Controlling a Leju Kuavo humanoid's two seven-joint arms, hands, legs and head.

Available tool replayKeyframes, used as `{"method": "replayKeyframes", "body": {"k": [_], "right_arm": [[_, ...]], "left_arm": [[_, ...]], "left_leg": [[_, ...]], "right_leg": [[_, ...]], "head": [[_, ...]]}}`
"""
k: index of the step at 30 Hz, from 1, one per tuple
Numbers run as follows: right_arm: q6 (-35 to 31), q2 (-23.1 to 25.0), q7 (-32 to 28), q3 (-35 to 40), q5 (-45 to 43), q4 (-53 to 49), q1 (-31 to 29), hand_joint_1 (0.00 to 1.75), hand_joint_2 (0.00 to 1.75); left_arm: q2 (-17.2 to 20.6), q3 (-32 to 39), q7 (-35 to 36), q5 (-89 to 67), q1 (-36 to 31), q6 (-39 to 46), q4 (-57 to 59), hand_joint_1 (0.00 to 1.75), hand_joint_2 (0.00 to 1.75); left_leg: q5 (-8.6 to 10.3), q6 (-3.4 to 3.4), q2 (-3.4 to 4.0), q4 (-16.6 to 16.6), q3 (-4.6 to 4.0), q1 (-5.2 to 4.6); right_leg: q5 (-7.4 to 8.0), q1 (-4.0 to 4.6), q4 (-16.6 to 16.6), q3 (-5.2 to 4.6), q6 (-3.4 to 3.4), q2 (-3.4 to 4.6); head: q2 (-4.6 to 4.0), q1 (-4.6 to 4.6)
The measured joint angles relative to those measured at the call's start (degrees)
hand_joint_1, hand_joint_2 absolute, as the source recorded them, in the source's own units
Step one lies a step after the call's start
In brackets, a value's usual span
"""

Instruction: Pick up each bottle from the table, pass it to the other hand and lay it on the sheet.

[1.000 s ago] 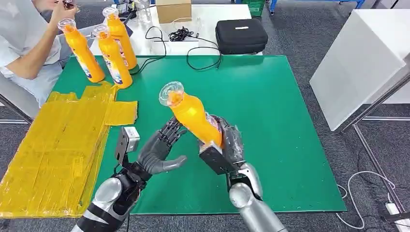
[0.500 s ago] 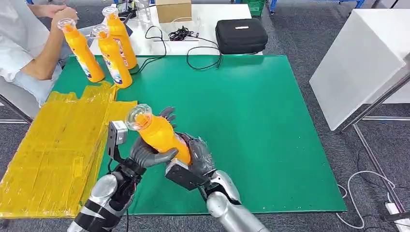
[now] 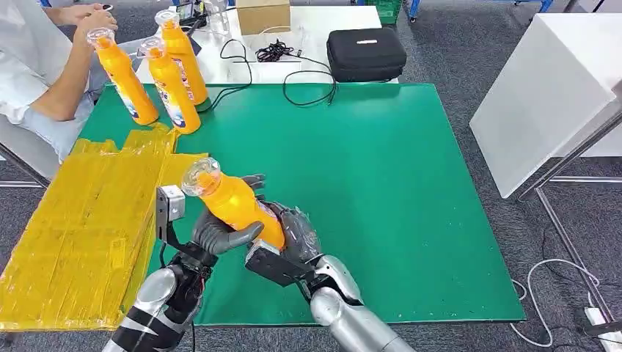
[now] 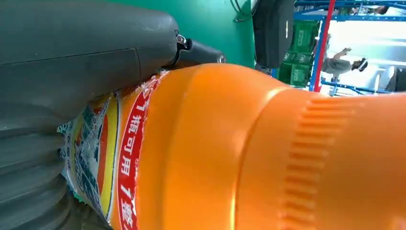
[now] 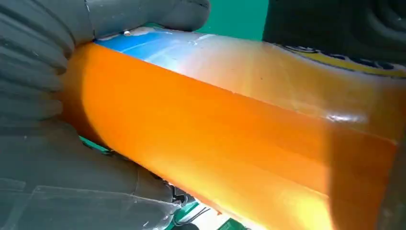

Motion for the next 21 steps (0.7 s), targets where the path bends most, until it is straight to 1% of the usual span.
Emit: {"method": "replayKeyframes", "body": {"k": [6,7,8,10,15,18,21], "right_arm": [[-0.24,0.00,0.33,0.11,-0.02,0.04,0.20,1.75,1.75],[-0.24,0.00,0.37,0.11,0.00,0.04,0.24,1.59,1.75],[-0.28,0.00,0.39,0.11,0.00,0.04,0.30,1.59,1.75],[-0.48,0.00,0.42,0.11,0.00,0.04,0.35,0.00,1.75],[-2.60,0.00,-0.39,0.09,-0.57,-0.77,1.81,0.00,1.75],[-4.37,-0.61,-0.85,-0.28,-1.49,-4.03,4.09,0.00,1.75],[-4.37,-1.49,-0.94,-0.72,-1.62,-7.13,6.17,0.00,1.75]], "left_arm": [[-0.04,0.00,-0.11,0.35,0.00,0.20,-0.02,1.75,1.75],[-0.04,0.00,-0.11,0.39,0.01,0.26,-0.02,1.75,1.75],[-0.13,0.00,-0.11,0.39,0.02,0.28,-0.02,1.75,1.75],[-0.15,0.00,-0.15,0.39,0.11,0.53,-0.02,1.75,1.75],[-0.33,-0.02,-1.07,-0.29,0.22,2.14,-0.15,1.75,1.75],[-0.35,0.00,-2.82,-3.63,0.56,5.36,-1.36,1.75,1.75],[-0.28,0.90,-3.43,-4.72,0.50,7.15,-2.40,1.75,1.75]], "left_leg": [[0.00,0.00,0.00,0.00,0.00,0.00],[0.00,0.00,0.00,0.00,0.00,0.00],[0.00,0.00,0.00,0.00,0.00,0.00],[0.00,0.00,0.01,0.00,0.00,0.00],[0.00,0.00,-0.01,0.00,-0.02,0.00],[0.00,0.00,-0.01,0.00,-0.04,0.00],[-0.01,0.00,-0.01,0.00,-0.05,0.00]], "right_leg": [[0.00,0.00,0.00,0.00,0.00,0.00],[0.00,0.00,0.00,0.00,0.00,0.00],[0.00,0.00,0.00,0.00,0.00,0.00],[0.00,0.00,0.00,-0.01,0.00,0.00],[0.00,0.00,0.00,-0.01,0.00,0.00],[0.00,0.00,0.00,-0.02,0.00,0.00],[0.00,-0.01,0.00,-0.02,0.00,-0.01]], "head": [[0.00,0.00],[0.00,0.00],[0.00,0.00],[0.00,0.00],[0.00,-0.02],[0.00,0.00],[0.00,-0.04]]}}
